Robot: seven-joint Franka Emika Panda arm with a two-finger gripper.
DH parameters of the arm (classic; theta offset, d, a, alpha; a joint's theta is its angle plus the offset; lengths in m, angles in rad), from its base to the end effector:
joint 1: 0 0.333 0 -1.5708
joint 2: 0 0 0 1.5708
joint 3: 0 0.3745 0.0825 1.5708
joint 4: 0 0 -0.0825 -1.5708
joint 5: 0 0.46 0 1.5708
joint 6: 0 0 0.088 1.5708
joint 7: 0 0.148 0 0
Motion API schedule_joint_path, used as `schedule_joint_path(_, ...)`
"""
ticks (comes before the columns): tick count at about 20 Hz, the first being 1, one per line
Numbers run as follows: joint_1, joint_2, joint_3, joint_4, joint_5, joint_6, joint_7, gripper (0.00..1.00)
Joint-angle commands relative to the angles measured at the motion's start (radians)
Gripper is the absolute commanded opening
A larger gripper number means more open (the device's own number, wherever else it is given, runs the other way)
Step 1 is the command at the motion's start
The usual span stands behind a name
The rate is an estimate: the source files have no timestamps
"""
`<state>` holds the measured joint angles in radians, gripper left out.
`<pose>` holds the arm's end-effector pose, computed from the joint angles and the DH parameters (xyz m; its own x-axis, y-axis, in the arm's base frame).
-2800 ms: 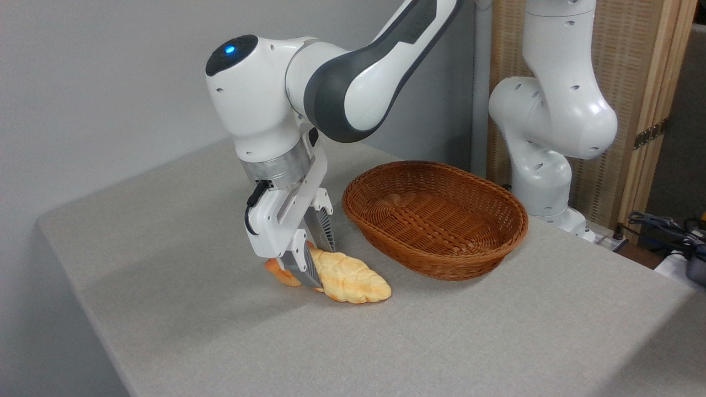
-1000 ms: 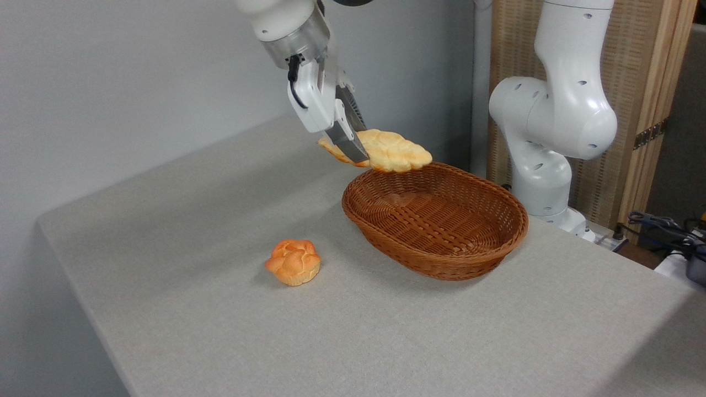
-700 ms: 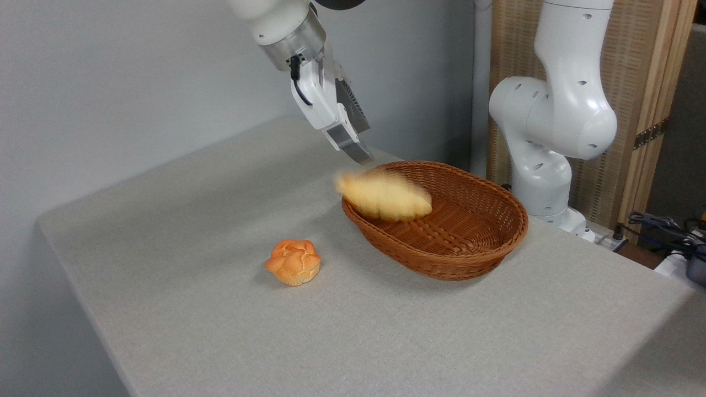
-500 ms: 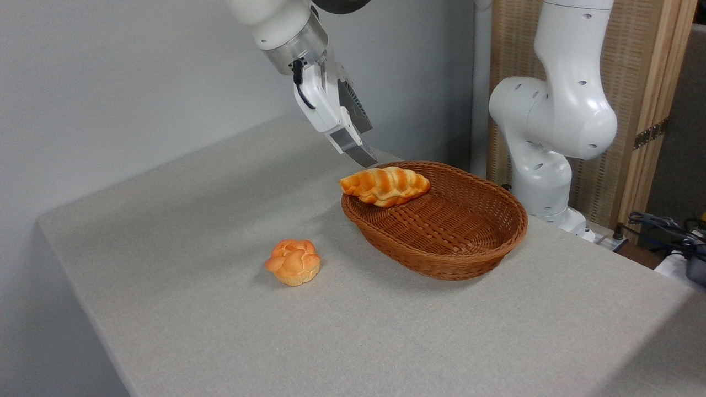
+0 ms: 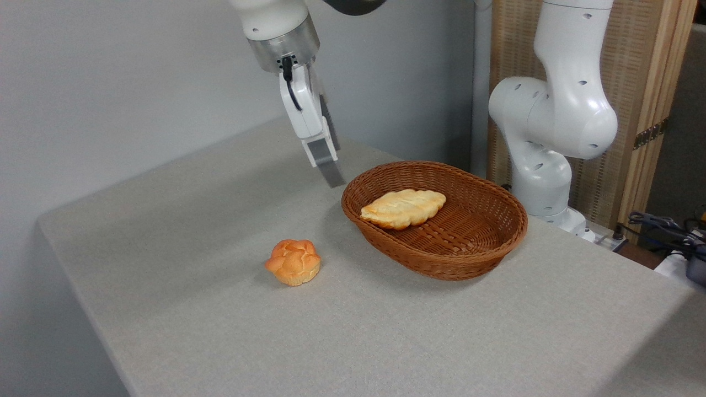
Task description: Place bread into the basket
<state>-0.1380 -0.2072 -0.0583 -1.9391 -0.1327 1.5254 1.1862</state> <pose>0.5126 -0.1246 0.5621 0.2010 -0.9790 0.0331 -0.9538 -0.1879 0.2346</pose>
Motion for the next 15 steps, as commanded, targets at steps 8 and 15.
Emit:
schedule_joint_path(8,-0.006,0.075,0.077,0.017,0.103,0.294,-0.317,1.0)
schedule_joint_path(15,-0.008,0.115,0.072,0.055,0.133,0.308,-0.525,1.0)
